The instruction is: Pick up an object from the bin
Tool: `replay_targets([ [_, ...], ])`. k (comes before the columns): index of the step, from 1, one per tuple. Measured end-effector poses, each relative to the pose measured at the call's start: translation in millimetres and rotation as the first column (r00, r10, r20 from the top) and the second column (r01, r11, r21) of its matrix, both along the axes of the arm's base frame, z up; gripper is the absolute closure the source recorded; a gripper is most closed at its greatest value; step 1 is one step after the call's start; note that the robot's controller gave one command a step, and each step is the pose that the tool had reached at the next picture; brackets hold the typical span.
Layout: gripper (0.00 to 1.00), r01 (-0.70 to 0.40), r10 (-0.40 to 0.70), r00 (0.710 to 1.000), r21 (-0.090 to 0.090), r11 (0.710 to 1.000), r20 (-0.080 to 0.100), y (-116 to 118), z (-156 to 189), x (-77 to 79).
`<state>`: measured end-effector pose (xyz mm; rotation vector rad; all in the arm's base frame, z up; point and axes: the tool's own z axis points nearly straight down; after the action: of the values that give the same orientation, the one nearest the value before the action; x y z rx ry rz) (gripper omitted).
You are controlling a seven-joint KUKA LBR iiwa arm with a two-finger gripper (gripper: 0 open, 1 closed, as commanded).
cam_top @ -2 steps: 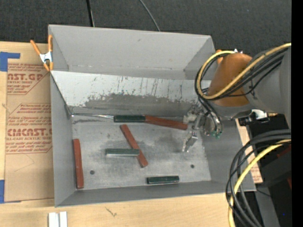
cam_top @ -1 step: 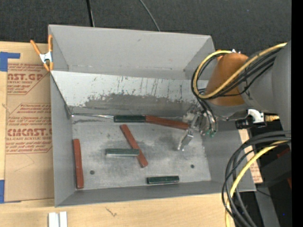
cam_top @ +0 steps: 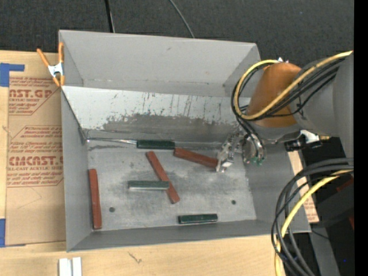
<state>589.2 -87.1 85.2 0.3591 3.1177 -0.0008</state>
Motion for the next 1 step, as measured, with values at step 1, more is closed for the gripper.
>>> replay_targets([
  [1, 1.0, 0.0, 0.0, 1.0, 0.0, 1.0, 0.0, 0.0, 0.0, 0.0],
])
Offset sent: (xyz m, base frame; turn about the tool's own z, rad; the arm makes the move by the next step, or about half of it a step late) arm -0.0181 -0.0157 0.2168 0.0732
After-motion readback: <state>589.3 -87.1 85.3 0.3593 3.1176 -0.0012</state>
